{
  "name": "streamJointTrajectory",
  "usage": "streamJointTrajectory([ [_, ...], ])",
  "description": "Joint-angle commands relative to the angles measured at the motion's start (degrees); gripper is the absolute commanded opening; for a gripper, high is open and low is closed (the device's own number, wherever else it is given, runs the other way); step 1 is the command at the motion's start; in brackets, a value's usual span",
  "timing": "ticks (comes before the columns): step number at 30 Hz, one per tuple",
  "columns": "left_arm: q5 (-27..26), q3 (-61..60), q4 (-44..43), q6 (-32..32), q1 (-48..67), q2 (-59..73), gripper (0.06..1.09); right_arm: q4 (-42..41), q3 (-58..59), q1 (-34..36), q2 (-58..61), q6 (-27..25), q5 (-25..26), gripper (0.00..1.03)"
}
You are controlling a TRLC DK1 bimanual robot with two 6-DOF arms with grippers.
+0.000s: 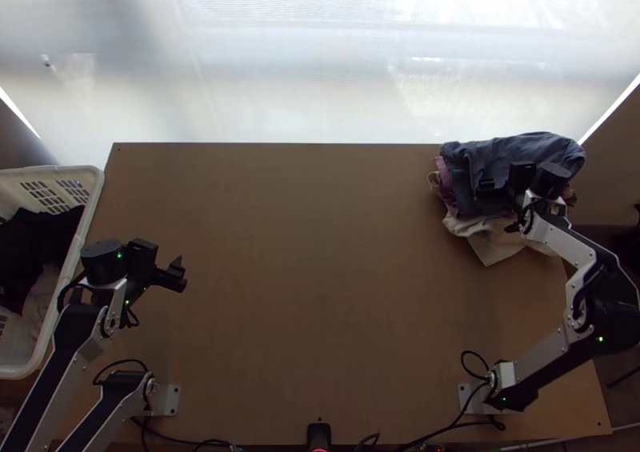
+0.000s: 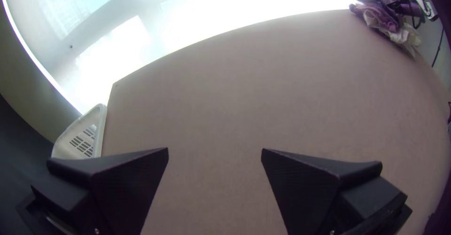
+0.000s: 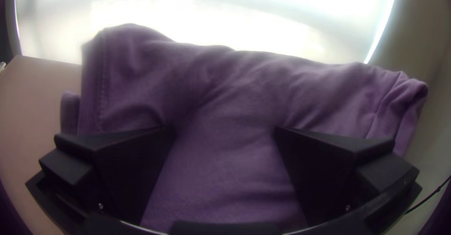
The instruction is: Fold the t-shirt
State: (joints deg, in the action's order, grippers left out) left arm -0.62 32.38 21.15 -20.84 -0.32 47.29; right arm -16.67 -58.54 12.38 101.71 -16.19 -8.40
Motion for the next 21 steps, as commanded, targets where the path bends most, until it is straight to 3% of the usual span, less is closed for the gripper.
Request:
streamJointTrajectory([
  [1, -0.08, 0.40, 0.65, 0.10, 0.05, -0.97, 1.02, 3.57, 1.77, -0.25, -11.27, -0.16, 0.14, 0.99],
  [12, -0.08, -0.74, 3.11, 0.89, 0.84, -5.63, 1.02, 7.09, 11.79, 0.71, -35.35, -2.98, 0.41, 0.99],
  [15, -0.08, -2.32, 3.20, 0.54, 1.20, -7.30, 1.02, 3.66, 16.62, -1.92, -34.39, -5.79, 0.93, 0.99],
  [21, 0.01, -5.22, 4.87, -0.69, 1.11, -11.87, 1.02, -7.59, 17.85, -5.26, -21.38, -8.34, 5.42, 0.99],
])
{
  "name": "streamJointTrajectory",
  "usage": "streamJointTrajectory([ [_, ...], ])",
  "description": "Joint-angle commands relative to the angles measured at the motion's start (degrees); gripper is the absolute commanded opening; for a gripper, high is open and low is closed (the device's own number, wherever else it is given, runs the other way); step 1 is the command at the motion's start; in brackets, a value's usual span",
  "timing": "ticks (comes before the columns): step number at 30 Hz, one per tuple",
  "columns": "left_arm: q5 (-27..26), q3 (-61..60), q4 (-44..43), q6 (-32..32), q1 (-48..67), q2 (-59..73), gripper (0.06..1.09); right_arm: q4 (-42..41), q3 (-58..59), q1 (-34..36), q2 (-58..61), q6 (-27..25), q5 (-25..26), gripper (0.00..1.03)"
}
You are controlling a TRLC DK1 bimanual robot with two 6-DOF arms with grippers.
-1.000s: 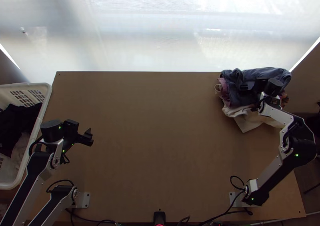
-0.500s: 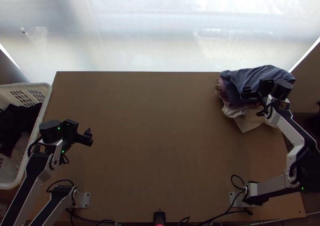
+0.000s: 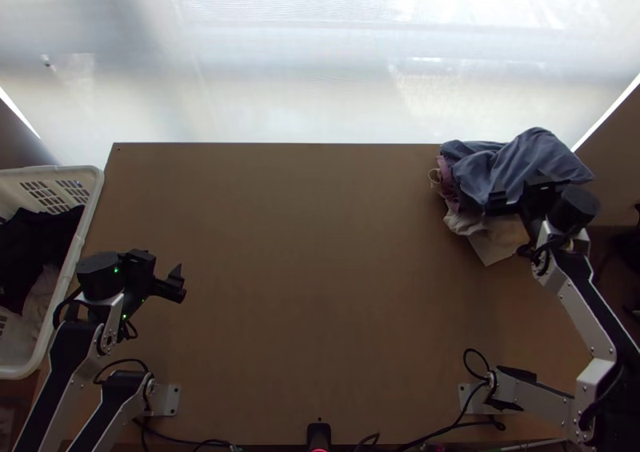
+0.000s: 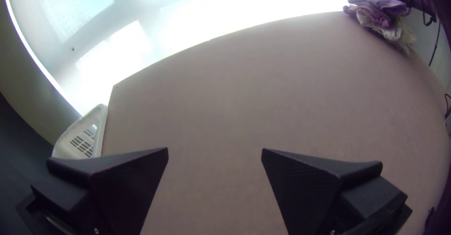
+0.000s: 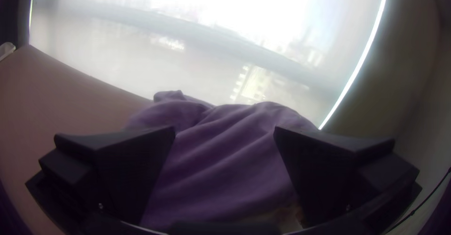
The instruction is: Fold the t-shirt
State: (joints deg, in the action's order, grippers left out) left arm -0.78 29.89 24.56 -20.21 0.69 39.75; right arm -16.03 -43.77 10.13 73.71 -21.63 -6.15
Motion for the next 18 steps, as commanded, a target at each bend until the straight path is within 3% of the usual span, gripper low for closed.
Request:
streamJointTrajectory([
  [1, 0.34, -2.99, 1.99, -1.68, -0.07, -5.29, 1.02, -8.93, 2.20, -3.28, 8.55, -2.81, 3.60, 0.98],
  [3, 0.34, -3.35, 2.95, -2.56, -0.60, -6.70, 1.02, -8.93, -0.26, -3.45, 12.16, -2.54, 4.22, 0.97],
  [5, 0.34, -3.70, 3.66, -3.44, -0.86, -7.75, 1.02, -9.02, -2.37, -3.45, 14.53, -2.45, 5.71, 0.85],
  [6, 0.34, -3.79, 3.74, -3.79, -1.13, -8.11, 1.02, -9.37, -2.90, -3.45, 14.97, -2.54, 5.89, 0.71],
  [8, 0.34, -3.79, 3.83, -4.49, -1.83, -8.28, 1.02, -11.83, -3.17, -3.45, 14.88, -2.45, 6.15, 0.27],
  [9, 0.34, -3.70, 3.83, -4.67, -1.92, -8.28, 1.02, -12.36, -3.43, -3.45, 14.62, -2.45, 6.24, 0.22],
  [10, 0.34, -3.61, 3.83, -4.67, -1.92, -8.28, 1.02, -12.36, -3.60, -3.45, 14.44, -2.45, 6.24, 0.31],
  [11, 0.34, -3.43, 3.74, -4.67, -1.92, -8.19, 1.02, -12.36, -3.69, -3.45, 14.18, -2.63, 6.24, 0.59],
  [12, 0.25, -3.43, 3.66, -4.67, -1.92, -8.02, 1.02, -12.36, -3.69, -3.54, 13.91, -2.72, 6.24, 0.95],
  [18, 0.16, -4.40, 3.57, -1.59, 0.37, -8.90, 1.02, -12.27, 1.76, -3.36, 5.04, -2.37, 8.61, 0.99],
])
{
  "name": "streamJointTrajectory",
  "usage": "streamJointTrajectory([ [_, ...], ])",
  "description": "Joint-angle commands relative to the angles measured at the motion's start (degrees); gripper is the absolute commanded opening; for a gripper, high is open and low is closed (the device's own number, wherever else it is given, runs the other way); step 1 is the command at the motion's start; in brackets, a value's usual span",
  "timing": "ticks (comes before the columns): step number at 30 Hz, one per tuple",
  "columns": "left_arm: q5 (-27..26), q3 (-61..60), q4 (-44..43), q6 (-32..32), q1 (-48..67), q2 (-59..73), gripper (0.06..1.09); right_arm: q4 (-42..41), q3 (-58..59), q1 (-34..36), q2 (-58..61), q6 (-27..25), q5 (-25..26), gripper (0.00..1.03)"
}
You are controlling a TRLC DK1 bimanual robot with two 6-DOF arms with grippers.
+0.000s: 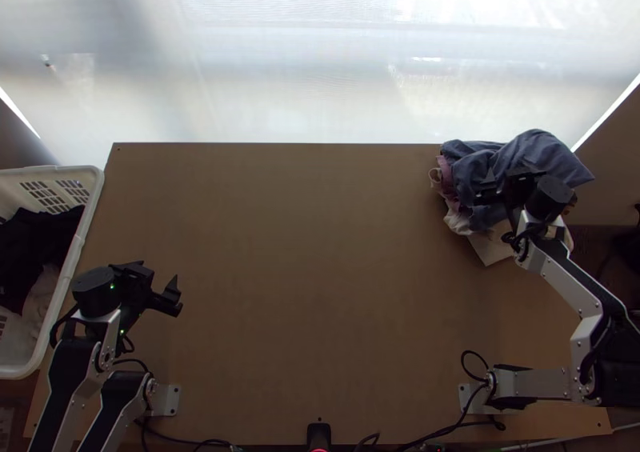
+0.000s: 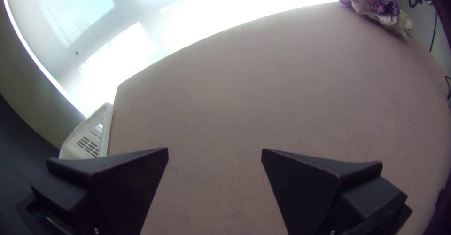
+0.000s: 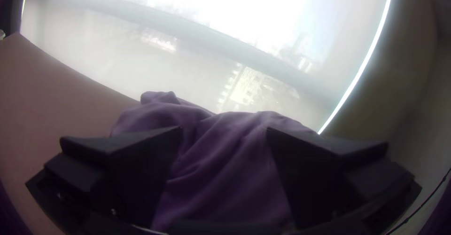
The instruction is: Fold the t-shirt
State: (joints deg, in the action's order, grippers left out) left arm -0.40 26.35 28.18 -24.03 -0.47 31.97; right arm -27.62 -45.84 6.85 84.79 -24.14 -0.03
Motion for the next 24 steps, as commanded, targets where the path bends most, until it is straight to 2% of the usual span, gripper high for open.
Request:
streamJointTrajectory([
  [1, -0.21, -1.21, -0.76, 3.20, 1.52, -1.38, 1.02, -0.68, 5.94, -0.17, -8.07, 0.15, 2.93, 0.99],
  [5, -0.21, -4.11, -7.00, 5.22, 2.14, -2.52, 1.04, -3.06, 15.17, -2.63, -15.01, 0.15, 7.33, 0.99],
  [8, -0.21, -5.69, -7.35, 3.55, 5.22, -3.93, 1.04, -2.97, 21.85, -3.34, -21.69, 0.67, 7.50, 0.99],
  [14, -0.12, -13.69, -20.80, 1.71, 7.15, -6.21, 1.04, -3.06, 35.12, -6.68, -35.40, 0.67, 9.96, 0.99],
  [17, -0.12, -17.12, -23.09, 2.76, 7.33, -9.73, 1.04, -2.79, 39.96, -7.03, -41.55, 0.76, 10.23, 0.99],
  [21, -0.21, -20.02, -21.33, 2.94, 7.24, -18.25, 1.04, 3.97, 40.22, -7.99, -47.53, 1.82, 12.25, 0.98],
  [23, -0.12, -21.87, -20.10, 1.97, 7.15, -24.76, 1.04, 10.30, 40.22, -9.31, -51.57, 2.08, 12.16, 0.98],
  [24, -0.21, -21.95, -16.50, 0.48, 7.06, -27.92, 1.04, 12.67, 40.31, -10.90, -52.98, 2.17, 12.25, 0.98],
])
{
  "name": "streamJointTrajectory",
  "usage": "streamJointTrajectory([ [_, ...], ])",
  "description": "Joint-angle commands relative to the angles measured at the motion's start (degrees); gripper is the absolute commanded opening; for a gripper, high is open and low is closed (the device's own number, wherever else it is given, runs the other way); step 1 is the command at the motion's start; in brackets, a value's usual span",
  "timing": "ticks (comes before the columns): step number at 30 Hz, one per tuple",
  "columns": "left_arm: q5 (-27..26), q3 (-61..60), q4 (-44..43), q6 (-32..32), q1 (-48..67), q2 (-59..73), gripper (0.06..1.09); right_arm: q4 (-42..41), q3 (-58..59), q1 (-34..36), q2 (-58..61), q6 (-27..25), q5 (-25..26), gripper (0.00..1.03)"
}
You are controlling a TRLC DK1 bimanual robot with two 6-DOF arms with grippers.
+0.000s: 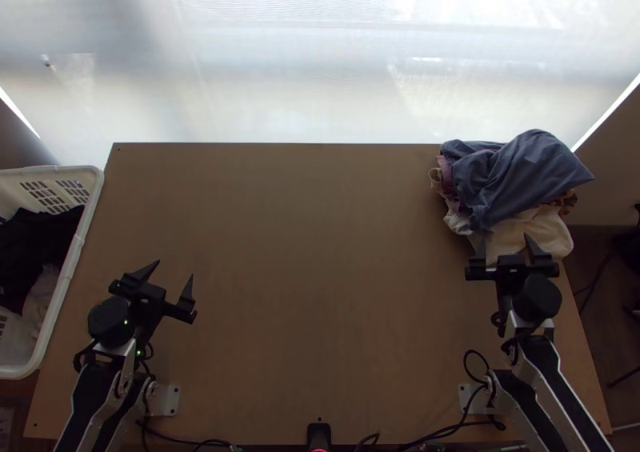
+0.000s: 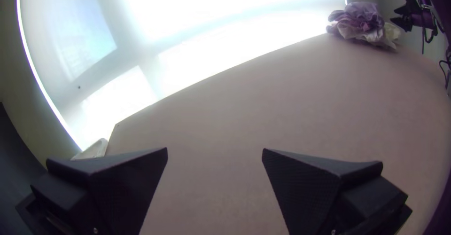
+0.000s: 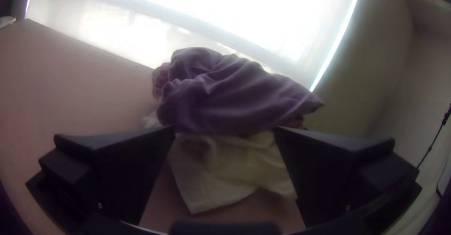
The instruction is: Fold the t-shirt
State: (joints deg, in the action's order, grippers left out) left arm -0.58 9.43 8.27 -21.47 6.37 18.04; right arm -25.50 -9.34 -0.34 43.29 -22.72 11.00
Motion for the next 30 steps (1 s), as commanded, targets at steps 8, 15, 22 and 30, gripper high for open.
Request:
streamJointTrajectory([
  [8, -0.56, -5.12, 4.65, -1.82, -3.38, -18.04, 1.04, 34.64, 3.89, -7.48, -35.03, 1.45, 1.12, 0.98],
  [15, -0.56, -5.12, 4.65, -1.82, -5.49, -18.04, 1.04, 37.80, 4.07, 1.48, -43.29, 0.92, -3.80, 0.98],
  [22, -0.56, -5.12, 4.65, -1.73, -7.51, -18.04, 1.04, 37.71, 4.07, 3.41, -43.29, 0.92, -3.89, 0.98],
  [30, -0.56, -5.12, 4.65, -1.82, -7.60, -18.04, 1.04, 37.71, 4.07, 3.41, -43.29, 0.92, -3.97, 0.98],
])
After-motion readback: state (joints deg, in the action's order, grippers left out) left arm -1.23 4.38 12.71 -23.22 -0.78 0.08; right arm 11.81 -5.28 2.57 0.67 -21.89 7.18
